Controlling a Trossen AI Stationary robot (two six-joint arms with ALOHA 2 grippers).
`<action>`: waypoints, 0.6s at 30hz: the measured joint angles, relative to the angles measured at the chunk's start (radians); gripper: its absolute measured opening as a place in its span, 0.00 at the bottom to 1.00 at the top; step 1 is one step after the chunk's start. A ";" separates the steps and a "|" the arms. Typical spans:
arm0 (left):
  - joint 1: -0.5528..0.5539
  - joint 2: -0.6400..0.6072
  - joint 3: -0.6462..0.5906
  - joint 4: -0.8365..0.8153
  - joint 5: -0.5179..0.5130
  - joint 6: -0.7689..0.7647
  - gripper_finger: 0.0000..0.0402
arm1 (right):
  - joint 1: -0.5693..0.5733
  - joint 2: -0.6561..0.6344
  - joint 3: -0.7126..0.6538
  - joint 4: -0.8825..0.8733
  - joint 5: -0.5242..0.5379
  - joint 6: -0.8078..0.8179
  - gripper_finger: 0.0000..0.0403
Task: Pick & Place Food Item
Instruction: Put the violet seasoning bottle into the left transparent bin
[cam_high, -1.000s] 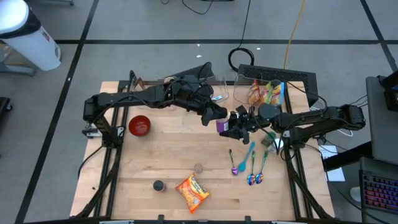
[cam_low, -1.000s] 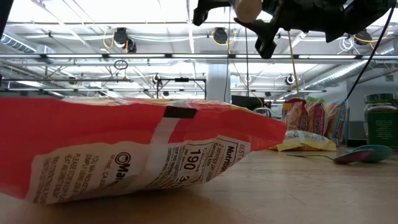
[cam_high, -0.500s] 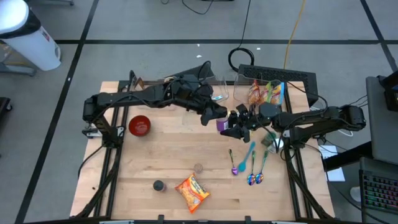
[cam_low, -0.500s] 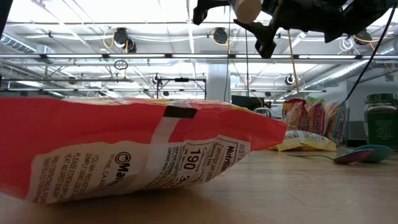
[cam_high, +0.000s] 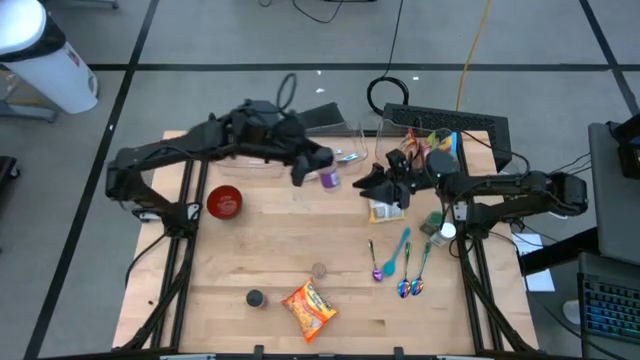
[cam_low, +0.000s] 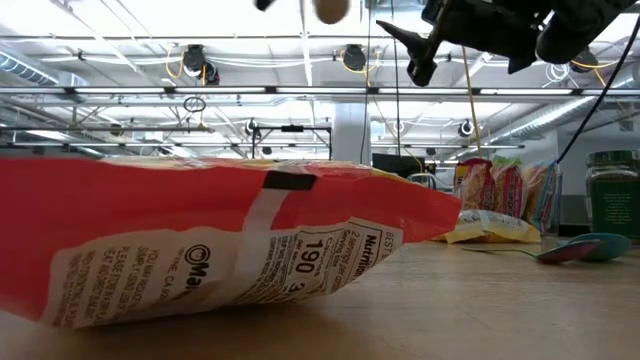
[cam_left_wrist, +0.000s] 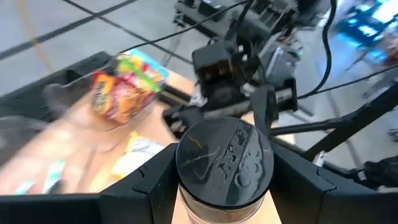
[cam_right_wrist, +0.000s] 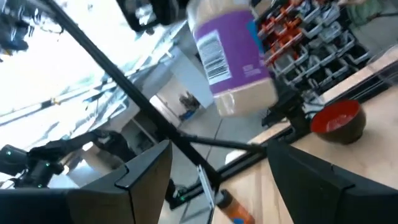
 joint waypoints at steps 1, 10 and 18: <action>0.000 -0.020 0.000 -0.033 -0.025 0.005 0.52 | -0.007 0.000 0.000 0.012 0.001 0.009 0.64; -0.001 -0.222 0.000 -0.340 -0.340 0.002 0.52 | -0.035 0.000 0.000 0.027 0.014 0.021 0.64; -0.001 -0.349 -0.037 -0.604 -0.704 -0.151 0.52 | -0.034 0.000 0.000 0.026 0.048 0.021 0.64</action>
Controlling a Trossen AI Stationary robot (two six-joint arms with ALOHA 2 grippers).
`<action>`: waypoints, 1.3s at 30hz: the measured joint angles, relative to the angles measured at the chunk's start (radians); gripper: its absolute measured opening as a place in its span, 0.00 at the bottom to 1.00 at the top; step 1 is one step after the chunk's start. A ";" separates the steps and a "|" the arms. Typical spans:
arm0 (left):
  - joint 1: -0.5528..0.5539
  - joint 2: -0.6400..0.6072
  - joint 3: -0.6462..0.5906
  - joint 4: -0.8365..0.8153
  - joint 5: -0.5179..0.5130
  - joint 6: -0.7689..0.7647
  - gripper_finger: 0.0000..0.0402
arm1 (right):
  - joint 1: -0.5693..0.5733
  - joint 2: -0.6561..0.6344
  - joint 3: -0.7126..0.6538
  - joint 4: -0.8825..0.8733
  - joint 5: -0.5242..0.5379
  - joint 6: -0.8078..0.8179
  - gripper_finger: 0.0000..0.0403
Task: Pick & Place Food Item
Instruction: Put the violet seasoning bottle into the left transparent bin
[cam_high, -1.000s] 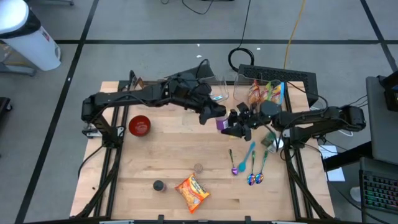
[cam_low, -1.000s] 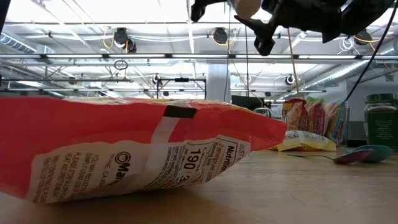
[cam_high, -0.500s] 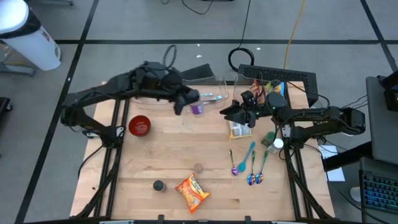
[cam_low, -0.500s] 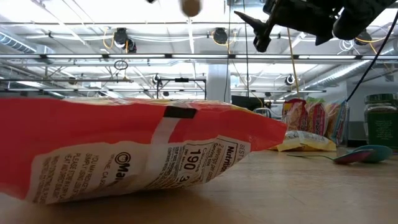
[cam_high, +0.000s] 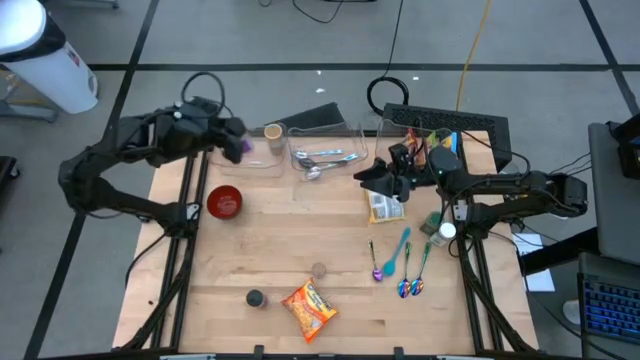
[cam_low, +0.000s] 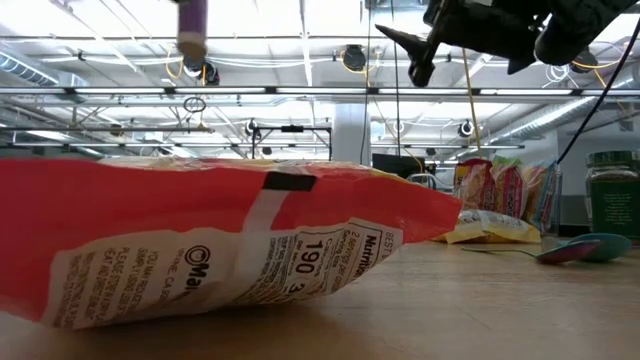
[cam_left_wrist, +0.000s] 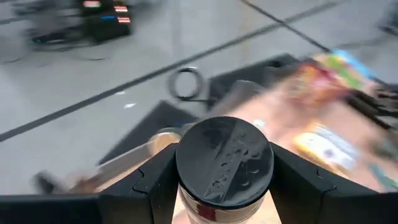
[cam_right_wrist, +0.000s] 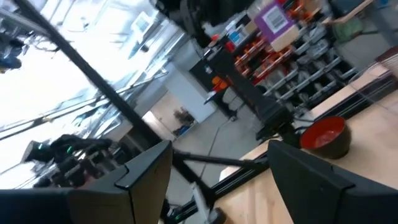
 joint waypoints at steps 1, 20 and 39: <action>0.001 -0.017 -0.021 -0.018 -0.032 -0.028 0.52 | 0.002 0.000 0.000 -0.001 0.023 -0.001 0.64; 0.049 -0.206 -0.681 0.327 -0.235 -0.296 0.52 | 0.036 0.001 -0.039 -0.001 0.495 -0.008 0.63; 0.390 -0.157 -0.837 0.658 -0.110 -0.056 0.53 | 0.157 0.002 -0.040 -0.039 0.780 -0.117 0.63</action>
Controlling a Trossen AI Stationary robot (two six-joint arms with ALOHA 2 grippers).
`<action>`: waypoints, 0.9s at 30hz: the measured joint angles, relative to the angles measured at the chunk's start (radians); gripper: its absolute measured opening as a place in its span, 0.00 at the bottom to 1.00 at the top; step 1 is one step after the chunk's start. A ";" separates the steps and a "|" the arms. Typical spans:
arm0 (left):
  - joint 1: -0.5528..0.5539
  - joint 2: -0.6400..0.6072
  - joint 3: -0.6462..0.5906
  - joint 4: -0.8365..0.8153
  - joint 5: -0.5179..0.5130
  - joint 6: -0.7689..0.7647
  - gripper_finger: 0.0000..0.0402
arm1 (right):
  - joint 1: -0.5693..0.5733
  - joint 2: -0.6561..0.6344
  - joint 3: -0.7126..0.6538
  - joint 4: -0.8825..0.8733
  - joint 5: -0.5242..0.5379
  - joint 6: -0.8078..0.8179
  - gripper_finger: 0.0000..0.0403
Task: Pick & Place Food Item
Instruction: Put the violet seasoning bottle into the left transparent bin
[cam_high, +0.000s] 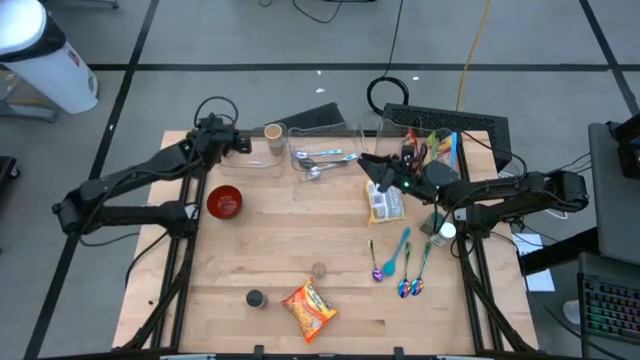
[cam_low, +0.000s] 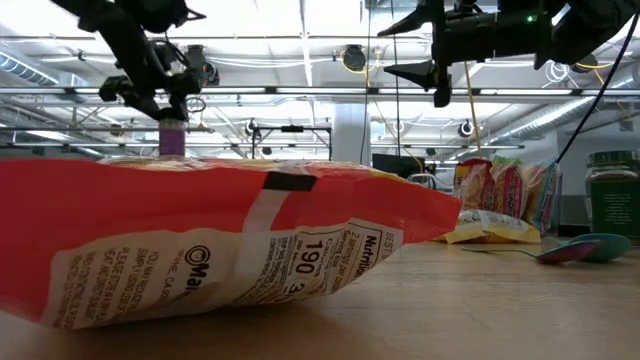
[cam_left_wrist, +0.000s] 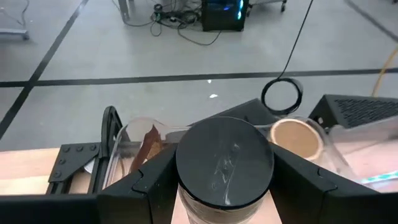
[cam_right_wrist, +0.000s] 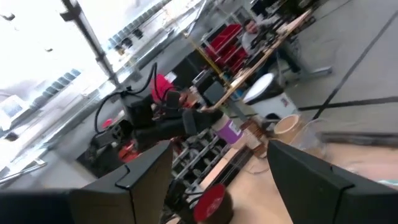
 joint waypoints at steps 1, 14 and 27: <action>0.016 0.016 0.000 0.015 0.013 0.012 0.53 | -0.004 0.000 0.000 -0.001 0.009 -0.004 0.63; 0.093 0.229 0.000 0.185 0.048 -0.033 0.52 | -0.074 0.000 0.000 -0.034 0.021 -0.049 0.63; 0.092 0.393 0.000 0.332 0.098 -0.016 0.53 | -0.173 0.000 0.000 -0.128 -0.144 -0.049 0.63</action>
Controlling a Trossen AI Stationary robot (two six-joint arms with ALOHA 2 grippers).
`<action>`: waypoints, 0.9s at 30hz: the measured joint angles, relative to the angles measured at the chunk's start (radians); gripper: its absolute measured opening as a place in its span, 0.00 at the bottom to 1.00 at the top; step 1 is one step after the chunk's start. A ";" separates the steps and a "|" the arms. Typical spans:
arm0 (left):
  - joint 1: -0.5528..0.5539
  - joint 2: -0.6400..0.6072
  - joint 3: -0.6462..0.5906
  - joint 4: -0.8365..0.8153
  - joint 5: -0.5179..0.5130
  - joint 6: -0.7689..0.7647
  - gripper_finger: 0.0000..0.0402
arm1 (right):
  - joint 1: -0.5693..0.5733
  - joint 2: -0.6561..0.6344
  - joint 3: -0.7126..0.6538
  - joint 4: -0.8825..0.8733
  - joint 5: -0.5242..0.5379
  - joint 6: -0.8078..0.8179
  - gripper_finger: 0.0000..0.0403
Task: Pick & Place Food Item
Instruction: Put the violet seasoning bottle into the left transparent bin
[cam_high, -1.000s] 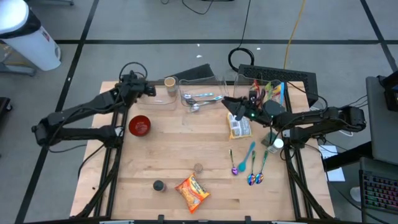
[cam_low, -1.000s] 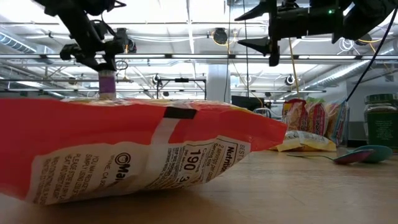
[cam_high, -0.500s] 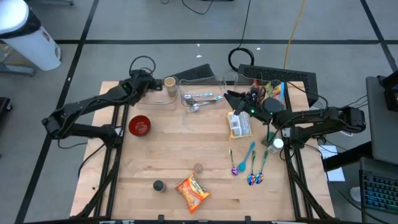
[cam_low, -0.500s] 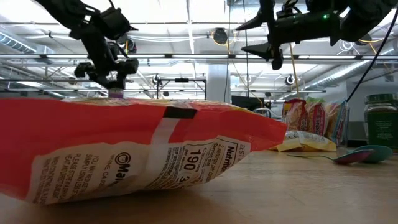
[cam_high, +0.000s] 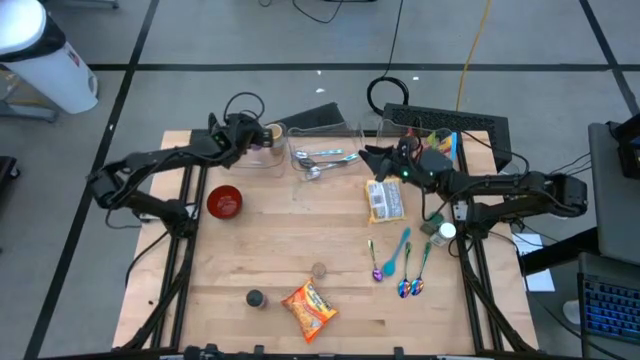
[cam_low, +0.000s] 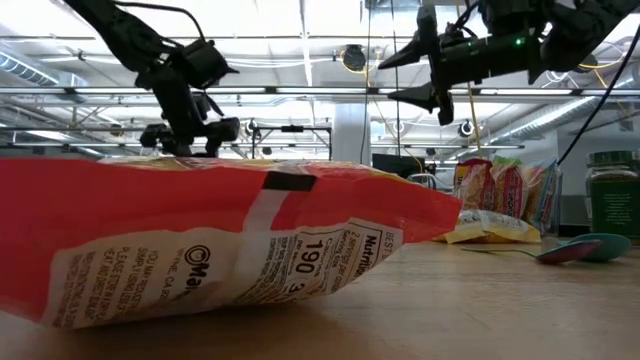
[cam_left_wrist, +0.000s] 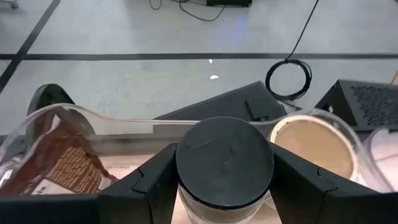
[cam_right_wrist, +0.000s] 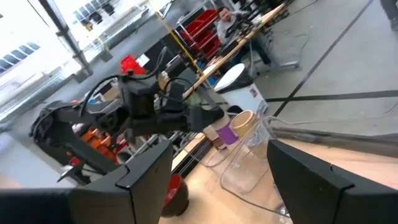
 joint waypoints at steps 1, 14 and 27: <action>0.000 0.010 0.000 0.006 0.000 0.006 0.53 | -0.007 0.000 0.000 -0.001 -0.013 0.000 0.63; 0.002 0.066 0.000 0.049 0.022 0.105 0.53 | -0.024 0.000 0.000 -0.008 -0.069 -0.041 0.63; 0.029 0.099 0.001 0.058 0.001 0.097 0.52 | -0.024 0.000 0.000 -0.030 -0.071 -0.041 0.63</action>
